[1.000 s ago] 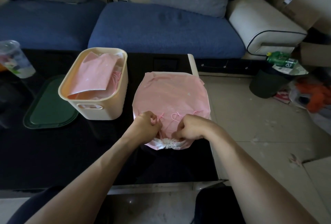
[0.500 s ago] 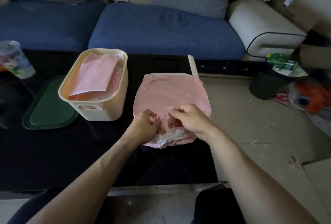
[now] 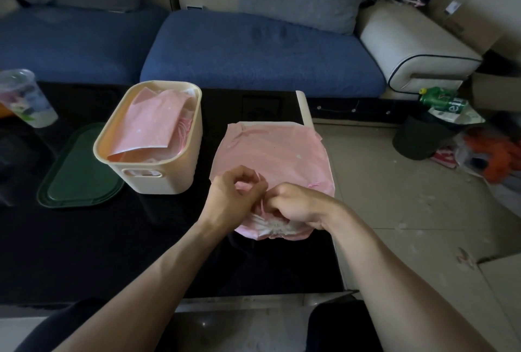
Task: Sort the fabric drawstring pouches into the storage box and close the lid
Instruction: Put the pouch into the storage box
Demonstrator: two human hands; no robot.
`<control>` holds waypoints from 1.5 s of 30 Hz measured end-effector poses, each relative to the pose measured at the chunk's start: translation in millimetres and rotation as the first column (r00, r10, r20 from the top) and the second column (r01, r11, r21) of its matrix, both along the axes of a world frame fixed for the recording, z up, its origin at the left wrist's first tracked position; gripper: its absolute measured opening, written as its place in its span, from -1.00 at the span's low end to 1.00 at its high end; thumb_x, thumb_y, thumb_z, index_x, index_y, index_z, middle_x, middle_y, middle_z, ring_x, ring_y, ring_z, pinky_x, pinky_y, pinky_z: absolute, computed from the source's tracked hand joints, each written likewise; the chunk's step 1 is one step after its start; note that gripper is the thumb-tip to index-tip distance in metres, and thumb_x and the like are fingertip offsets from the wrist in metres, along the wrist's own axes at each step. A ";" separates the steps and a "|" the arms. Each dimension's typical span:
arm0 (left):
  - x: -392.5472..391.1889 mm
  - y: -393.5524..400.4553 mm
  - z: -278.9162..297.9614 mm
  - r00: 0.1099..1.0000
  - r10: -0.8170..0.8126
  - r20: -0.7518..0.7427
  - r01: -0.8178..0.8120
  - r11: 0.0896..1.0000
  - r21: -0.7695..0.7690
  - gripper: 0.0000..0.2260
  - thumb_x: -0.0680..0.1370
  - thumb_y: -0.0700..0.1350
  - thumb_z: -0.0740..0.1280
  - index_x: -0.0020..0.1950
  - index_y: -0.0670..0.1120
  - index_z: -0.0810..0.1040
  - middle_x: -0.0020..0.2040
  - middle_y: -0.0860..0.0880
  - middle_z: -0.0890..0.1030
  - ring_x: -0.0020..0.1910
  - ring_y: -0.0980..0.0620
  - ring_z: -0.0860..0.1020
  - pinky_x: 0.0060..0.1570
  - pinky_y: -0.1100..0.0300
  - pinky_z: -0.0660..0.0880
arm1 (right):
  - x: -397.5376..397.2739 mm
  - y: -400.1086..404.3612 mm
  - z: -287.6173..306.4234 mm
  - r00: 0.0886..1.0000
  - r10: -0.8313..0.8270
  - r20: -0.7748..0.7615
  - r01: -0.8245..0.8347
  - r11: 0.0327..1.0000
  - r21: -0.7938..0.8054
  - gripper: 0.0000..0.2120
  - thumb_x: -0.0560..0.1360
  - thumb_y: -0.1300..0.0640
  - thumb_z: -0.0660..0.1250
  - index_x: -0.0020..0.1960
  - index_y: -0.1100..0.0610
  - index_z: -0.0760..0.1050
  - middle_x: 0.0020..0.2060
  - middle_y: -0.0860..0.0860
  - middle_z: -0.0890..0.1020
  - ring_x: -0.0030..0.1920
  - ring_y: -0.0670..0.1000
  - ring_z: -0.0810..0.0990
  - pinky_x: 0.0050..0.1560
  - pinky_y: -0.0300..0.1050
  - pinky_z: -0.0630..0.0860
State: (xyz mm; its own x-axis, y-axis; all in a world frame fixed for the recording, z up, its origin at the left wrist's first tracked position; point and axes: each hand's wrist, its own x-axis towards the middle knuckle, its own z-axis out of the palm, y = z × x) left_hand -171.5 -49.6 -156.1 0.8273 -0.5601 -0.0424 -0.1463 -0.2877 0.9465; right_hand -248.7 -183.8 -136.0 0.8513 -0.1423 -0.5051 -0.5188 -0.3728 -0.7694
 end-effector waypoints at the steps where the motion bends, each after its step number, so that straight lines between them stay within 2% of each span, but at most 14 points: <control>1: -0.2 0.0 0.0 1.000 -0.017 0.019 0.017 1.000 0.009 -0.91 0.51 -0.14 0.48 -0.09 -0.14 0.62 -0.24 -0.04 0.69 -0.35 0.04 0.66 -0.34 0.29 0.55 | -0.4 0.1 1.0 1.000 -0.008 -0.011 0.009 0.997 0.076 -0.69 0.54 0.34 0.16 -0.31 0.14 0.54 -0.49 -0.03 0.55 -0.45 -0.11 0.52 -0.36 -0.24 0.45; 4: 0.7 -0.4 -0.3 0.998 -0.060 0.028 0.059 0.998 0.029 -0.90 0.53 -0.11 0.46 -0.06 -0.12 0.62 -0.16 0.01 0.69 -0.29 0.08 0.68 -0.29 0.29 0.59 | -3.8 -1.0 7.0 1.000 -0.009 -0.016 0.013 0.958 0.286 -0.74 0.58 0.30 0.22 -0.25 0.22 0.57 -0.44 0.06 0.61 -0.43 -0.05 0.60 -0.42 -0.25 0.49; 10: 5.6 -0.2 -4.4 0.989 -0.150 -0.011 0.149 0.969 0.198 -0.77 0.59 0.04 0.35 -0.14 -0.08 0.62 -0.29 0.01 0.67 -0.39 0.11 0.63 -0.37 0.31 0.51 | -6.4 -4.2 -1.5 0.999 -0.030 -0.043 0.039 0.977 0.210 -0.77 0.65 0.09 0.29 -0.06 0.18 0.64 -0.24 0.14 0.72 -0.23 0.10 0.72 -0.32 -0.09 0.64; 15: 12.0 5.6 -5.4 0.970 -0.236 0.063 0.200 0.916 0.346 -0.55 0.66 0.12 0.17 -0.34 -0.08 0.53 -0.47 0.06 0.52 -0.48 0.16 0.46 -0.37 0.24 0.36 | -4.6 -9.7 -0.4 0.997 -0.061 -0.055 0.073 0.964 0.254 -0.72 0.68 0.03 0.21 0.05 0.20 0.61 -0.42 -0.01 0.61 -0.40 -0.06 0.60 -0.40 -0.13 0.60; 20: 25.1 13.8 -4.1 0.870 -0.322 0.372 0.182 0.913 0.366 -0.59 0.63 0.06 0.26 -0.34 -0.13 0.55 -0.44 -0.03 0.56 -0.42 -0.01 0.50 -0.38 0.02 0.44 | 0.0 -16.5 -4.3 0.988 -0.157 -0.001 0.150 0.941 0.303 -0.72 0.66 0.08 0.27 0.00 0.28 0.61 -0.32 0.04 0.55 -0.40 -0.11 0.48 -0.36 -0.16 0.56; 23: 32.0 17.9 -1.4 0.727 -0.210 0.653 -0.004 0.951 0.310 -0.56 0.62 0.02 0.24 -0.41 -0.16 0.42 -0.45 -0.04 0.45 -0.32 -0.13 0.43 -0.25 -0.03 0.44 | 0.8 -19.3 -5.0 0.988 -0.148 -0.032 0.151 0.958 0.242 -0.64 0.65 0.02 0.27 0.10 0.34 0.59 -0.37 0.02 0.49 -0.42 -0.06 0.43 -0.36 -0.10 0.59; 25: 32.5 21.5 7.4 0.688 -0.086 0.721 -0.105 0.971 0.216 -0.54 0.60 -0.04 0.22 -0.47 -0.18 0.31 -0.51 -0.04 0.38 -0.37 -0.14 0.40 -0.30 -0.04 0.43 | -0.2 -20.9 -4.3 0.993 -0.119 -0.014 0.119 0.973 0.200 -0.67 0.67 0.02 0.24 0.06 0.27 0.63 -0.42 -0.03 0.47 -0.45 -0.10 0.38 -0.36 -0.11 0.53; 28: 37.5 29.5 13.4 0.770 -0.037 0.637 -0.208 0.929 0.305 -0.54 0.60 -0.03 0.24 -0.47 -0.20 0.40 -0.53 -0.11 0.44 -0.49 -0.16 0.47 -0.43 0.00 0.49 | -2.2 -22.8 -1.9 0.991 -0.131 0.023 0.127 0.983 0.130 -0.66 0.68 0.03 0.21 0.04 0.26 0.64 -0.48 -0.12 0.50 -0.49 -0.15 0.39 -0.34 -0.20 0.53; 30: 41.8 37.8 12.0 0.849 -0.170 0.501 -0.206 0.766 0.609 -0.59 0.59 0.12 0.23 -0.30 -0.14 0.55 -0.36 -0.11 0.58 -0.32 -0.14 0.59 -0.25 0.02 0.59 | -3.4 -24.0 -2.4 0.991 -0.124 0.044 0.120 0.989 0.091 -0.65 0.68 0.04 0.21 0.01 0.29 0.63 -0.51 -0.14 0.51 -0.52 -0.18 0.40 -0.41 -0.29 0.48; 32: 38.3 42.5 8.9 0.855 -0.271 0.442 -0.191 0.629 0.754 -0.69 0.58 0.13 0.24 -0.07 -0.09 0.59 -0.09 -0.11 0.65 -0.08 -0.14 0.61 -0.01 0.00 0.57 | -3.8 -24.4 -4.1 0.993 -0.107 0.046 0.104 0.993 0.062 -0.66 0.68 0.05 0.22 0.05 0.31 0.62 -0.55 -0.15 0.50 -0.54 -0.20 0.42 -0.47 -0.34 0.44; 34: 27.4 38.4 9.3 0.790 -0.265 0.552 -0.224 0.714 0.664 -0.77 0.59 0.00 0.26 0.12 -0.10 0.58 0.08 -0.10 0.61 0.09 -0.16 0.54 0.10 -0.03 0.48 | -3.1 -23.5 -4.2 0.996 -0.086 0.034 0.085 0.996 0.034 -0.66 0.68 0.05 0.21 -0.02 0.28 0.62 -0.53 -0.12 0.50 -0.53 -0.18 0.43 -0.48 -0.32 0.47; 37: 16.1 25.3 14.0 0.736 -0.188 0.650 -0.065 0.937 0.345 -0.82 0.58 -0.19 0.26 0.13 -0.15 0.58 0.04 -0.07 0.63 0.07 -0.11 0.56 0.06 -0.03 0.50 | -1.5 -20.3 -5.1 0.997 -0.065 0.047 0.064 0.998 0.027 -0.61 0.69 0.02 0.19 -0.20 0.19 0.57 -0.45 0.00 0.51 -0.51 -0.14 0.43 -0.44 -0.30 0.51; 41: 2.6 12.4 7.6 0.866 -0.317 0.387 0.204 0.930 0.305 -0.80 0.61 -0.10 0.29 0.22 -0.10 0.51 -0.08 0.03 0.68 -0.11 0.10 0.62 -0.08 0.17 0.55 | -0.8 -17.3 -6.5 0.998 -0.030 0.056 0.025 0.997 0.072 -0.61 0.68 -0.05 0.19 -0.18 0.18 0.57 -0.38 0.10 0.51 -0.50 -0.07 0.48 -0.42 -0.21 0.54; 45: -1.8 4.0 0.9 0.912 -0.323 0.253 0.247 0.925 0.288 -0.79 0.63 -0.13 0.28 0.24 -0.12 0.50 -0.12 -0.01 0.68 -0.23 0.17 0.58 -0.25 0.47 0.41 | -2.0 -17.0 -6.9 0.997 -0.029 0.070 0.025 0.998 0.056 -0.62 0.68 -0.01 0.20 -0.21 0.16 0.55 -0.43 -0.03 0.56 -0.45 -0.08 0.51 -0.43 -0.23 0.53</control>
State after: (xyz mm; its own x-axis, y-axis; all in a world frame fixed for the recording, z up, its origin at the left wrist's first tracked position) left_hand -173.4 -45.5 -155.2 0.6301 -0.7765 0.0090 -0.5143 -0.4087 0.7540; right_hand -250.7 -200.7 -143.0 0.8816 -0.1390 -0.4510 -0.4712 -0.3154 -0.8237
